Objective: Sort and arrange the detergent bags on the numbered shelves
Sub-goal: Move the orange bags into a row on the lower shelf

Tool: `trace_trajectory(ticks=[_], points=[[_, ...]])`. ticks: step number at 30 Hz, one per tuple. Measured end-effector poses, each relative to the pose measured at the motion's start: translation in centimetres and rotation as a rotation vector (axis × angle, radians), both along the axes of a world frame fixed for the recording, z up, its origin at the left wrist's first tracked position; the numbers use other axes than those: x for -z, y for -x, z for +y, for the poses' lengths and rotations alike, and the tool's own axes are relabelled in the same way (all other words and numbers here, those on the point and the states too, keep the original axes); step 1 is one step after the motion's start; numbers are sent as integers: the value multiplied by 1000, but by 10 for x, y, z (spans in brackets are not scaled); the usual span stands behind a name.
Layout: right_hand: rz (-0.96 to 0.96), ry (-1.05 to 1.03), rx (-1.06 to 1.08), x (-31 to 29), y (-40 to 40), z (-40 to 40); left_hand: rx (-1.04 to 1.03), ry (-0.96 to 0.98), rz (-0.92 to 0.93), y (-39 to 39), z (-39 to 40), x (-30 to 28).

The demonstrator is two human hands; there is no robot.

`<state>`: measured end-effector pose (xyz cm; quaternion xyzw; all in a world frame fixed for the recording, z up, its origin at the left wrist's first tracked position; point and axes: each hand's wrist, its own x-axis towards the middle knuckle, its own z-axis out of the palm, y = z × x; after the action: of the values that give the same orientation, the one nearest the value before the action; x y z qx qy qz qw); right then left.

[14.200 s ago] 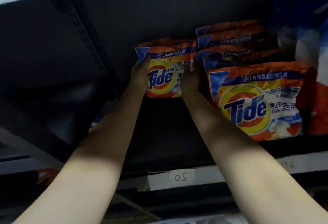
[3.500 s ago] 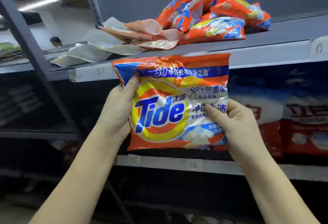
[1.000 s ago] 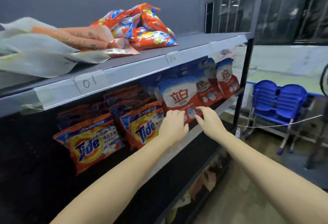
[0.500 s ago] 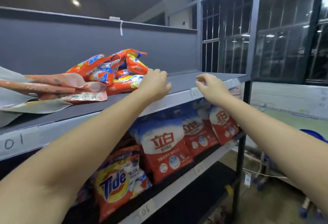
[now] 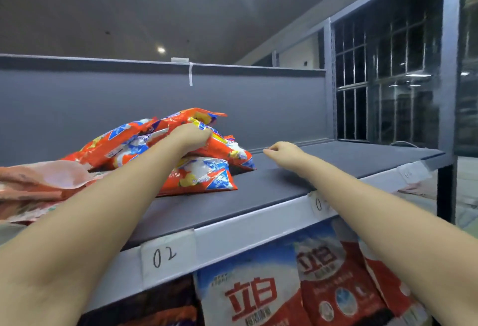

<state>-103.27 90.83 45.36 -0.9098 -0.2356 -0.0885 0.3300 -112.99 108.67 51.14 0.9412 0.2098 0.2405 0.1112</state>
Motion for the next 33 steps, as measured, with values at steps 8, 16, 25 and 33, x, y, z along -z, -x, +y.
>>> trace_trajectory(ticks=[8, 16, 25, 33], points=[[555, -251, -303, -16, -70, 59, 7, 427, -137, -48, 12, -17], [822, -533, -394, -22, -85, 33, 63, 583, -202, -43, -3, -12], [576, -897, -690, -16, -33, -50, 204, 956, -530, -4, -66, -1], [332, -959, -844, 12, 47, -71, 276, 965, -812, 92, -101, 29]])
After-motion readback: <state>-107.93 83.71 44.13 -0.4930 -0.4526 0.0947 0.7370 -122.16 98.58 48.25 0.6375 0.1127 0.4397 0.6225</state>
